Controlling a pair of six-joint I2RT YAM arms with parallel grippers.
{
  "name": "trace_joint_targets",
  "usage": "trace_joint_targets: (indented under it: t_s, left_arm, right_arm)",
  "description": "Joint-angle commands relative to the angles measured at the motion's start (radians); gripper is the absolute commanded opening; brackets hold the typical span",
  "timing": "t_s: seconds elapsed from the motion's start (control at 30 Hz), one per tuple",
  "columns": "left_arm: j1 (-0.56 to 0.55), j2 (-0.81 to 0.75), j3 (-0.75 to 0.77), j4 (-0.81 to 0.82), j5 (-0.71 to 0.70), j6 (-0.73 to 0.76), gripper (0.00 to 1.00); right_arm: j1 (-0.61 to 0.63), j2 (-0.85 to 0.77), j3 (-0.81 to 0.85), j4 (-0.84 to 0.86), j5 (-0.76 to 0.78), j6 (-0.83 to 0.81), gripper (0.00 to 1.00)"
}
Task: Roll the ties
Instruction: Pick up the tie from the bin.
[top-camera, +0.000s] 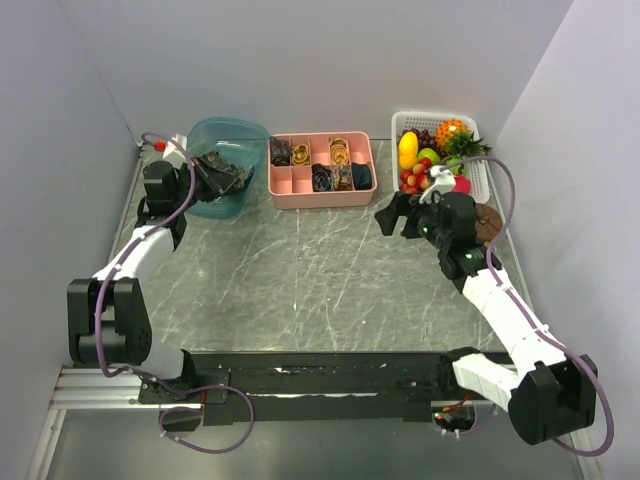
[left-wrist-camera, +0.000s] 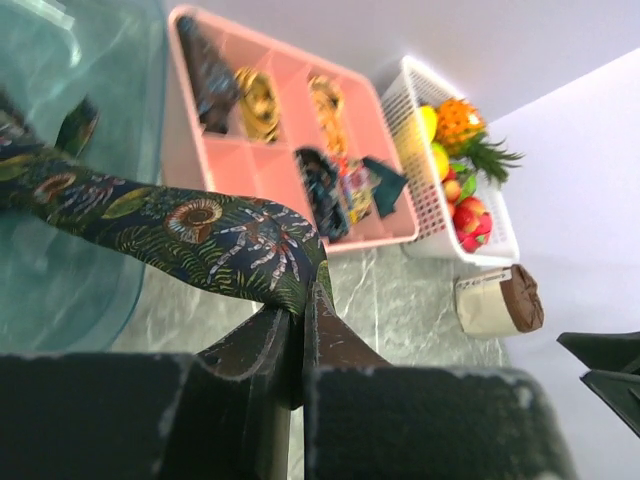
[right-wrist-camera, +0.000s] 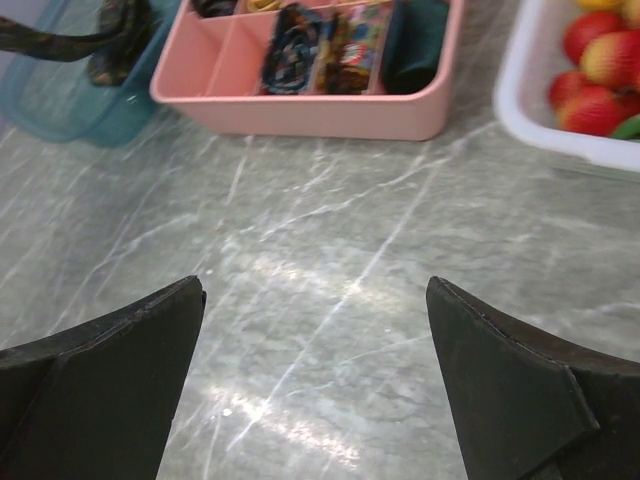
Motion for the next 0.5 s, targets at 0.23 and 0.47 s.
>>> trace_joint_targets:
  t_s: [0.23,0.47]
  left_arm:
    - [0.000,-0.122,-0.220,-0.126,-0.100,-0.007,0.18]
    - [0.000,-0.199,-0.272,-0.179,-0.223,0.009,0.98]
  right_arm:
    - [0.179,0.185,0.145,0.098,-0.141,0.036,1.00]
    - [0.267,0.421,0.322,0.134,-0.248,0.087,1.00]
